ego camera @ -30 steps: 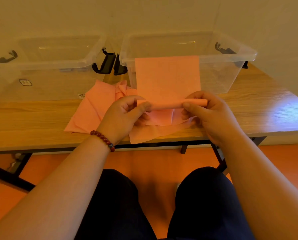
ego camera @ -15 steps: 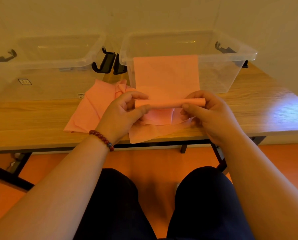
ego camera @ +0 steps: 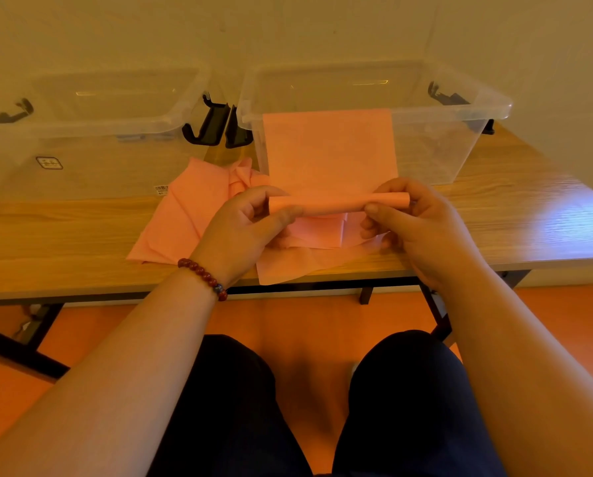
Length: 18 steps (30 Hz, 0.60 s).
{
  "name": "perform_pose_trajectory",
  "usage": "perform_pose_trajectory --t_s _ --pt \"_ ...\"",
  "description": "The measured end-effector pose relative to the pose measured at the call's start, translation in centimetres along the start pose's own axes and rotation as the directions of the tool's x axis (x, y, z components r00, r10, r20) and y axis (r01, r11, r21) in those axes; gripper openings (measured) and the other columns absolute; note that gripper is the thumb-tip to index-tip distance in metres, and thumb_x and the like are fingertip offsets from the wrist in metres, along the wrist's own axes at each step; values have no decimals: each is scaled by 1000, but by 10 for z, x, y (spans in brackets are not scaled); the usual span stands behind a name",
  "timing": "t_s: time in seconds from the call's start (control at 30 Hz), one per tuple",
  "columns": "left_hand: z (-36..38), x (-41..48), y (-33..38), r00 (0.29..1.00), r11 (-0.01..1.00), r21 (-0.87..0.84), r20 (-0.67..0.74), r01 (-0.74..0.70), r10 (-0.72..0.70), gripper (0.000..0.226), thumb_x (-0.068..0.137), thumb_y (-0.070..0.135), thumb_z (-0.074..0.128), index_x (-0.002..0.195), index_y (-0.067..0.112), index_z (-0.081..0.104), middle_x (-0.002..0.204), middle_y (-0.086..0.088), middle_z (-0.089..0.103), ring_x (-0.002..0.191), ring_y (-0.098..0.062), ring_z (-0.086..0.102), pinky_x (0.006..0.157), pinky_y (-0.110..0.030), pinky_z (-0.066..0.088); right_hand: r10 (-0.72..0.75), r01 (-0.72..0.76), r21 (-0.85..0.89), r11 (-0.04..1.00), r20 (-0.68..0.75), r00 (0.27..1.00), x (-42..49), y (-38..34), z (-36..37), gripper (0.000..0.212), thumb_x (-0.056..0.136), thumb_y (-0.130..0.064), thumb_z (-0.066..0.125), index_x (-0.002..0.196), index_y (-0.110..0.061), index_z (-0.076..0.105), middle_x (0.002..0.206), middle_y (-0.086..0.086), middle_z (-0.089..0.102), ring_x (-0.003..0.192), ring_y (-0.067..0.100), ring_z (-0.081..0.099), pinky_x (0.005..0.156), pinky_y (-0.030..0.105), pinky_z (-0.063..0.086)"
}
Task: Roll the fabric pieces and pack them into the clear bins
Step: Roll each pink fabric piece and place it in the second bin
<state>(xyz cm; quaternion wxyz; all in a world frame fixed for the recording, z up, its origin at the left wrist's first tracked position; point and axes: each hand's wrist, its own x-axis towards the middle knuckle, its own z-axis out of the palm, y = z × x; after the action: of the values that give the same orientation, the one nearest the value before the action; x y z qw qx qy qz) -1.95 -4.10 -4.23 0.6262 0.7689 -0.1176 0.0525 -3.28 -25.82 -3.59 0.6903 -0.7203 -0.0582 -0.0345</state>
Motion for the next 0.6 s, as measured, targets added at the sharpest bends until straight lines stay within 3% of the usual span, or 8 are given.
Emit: perform_pose_trajectory --t_s 0.1,0.37,0.5,0.6 --pt "0 -1 0 1000 1000 -9 14 -3 3 22 85 13 67 94 32 62 84 7 63 67 0 61 60 -20 56 -8 8 -4 1000 -17 1000 0 0 1 7 89 -18 65 96 -16 63 70 0 70 67 13 68 53 20 49" --pt "0 0 -1 1000 1000 -8 -25 15 -15 12 90 17 61 93 28 63 76 7 64 65 -1 61 58 -19 54 12 -12 -17 1000 26 1000 2 1 0 29 83 -8 71 102 -29 62 78 -4 71 71 12 69 57 23 49" --pt "0 -1 0 1000 999 -41 7 5 -4 28 86 10 65 99 34 59 89 6 63 69 0 62 62 -19 55 -3 3 -41 999 -1 1000 1 1 0 12 88 -12 67 97 -20 66 76 -3 71 69 11 68 56 21 50" --pt "0 -1 1 1000 999 -34 5 8 -8 24 87 9 64 93 32 60 79 9 66 69 -2 62 62 -22 57 4 -5 -30 1000 -23 1000 0 1 1 4 90 -20 65 93 -19 66 72 -1 71 68 12 68 57 23 50"
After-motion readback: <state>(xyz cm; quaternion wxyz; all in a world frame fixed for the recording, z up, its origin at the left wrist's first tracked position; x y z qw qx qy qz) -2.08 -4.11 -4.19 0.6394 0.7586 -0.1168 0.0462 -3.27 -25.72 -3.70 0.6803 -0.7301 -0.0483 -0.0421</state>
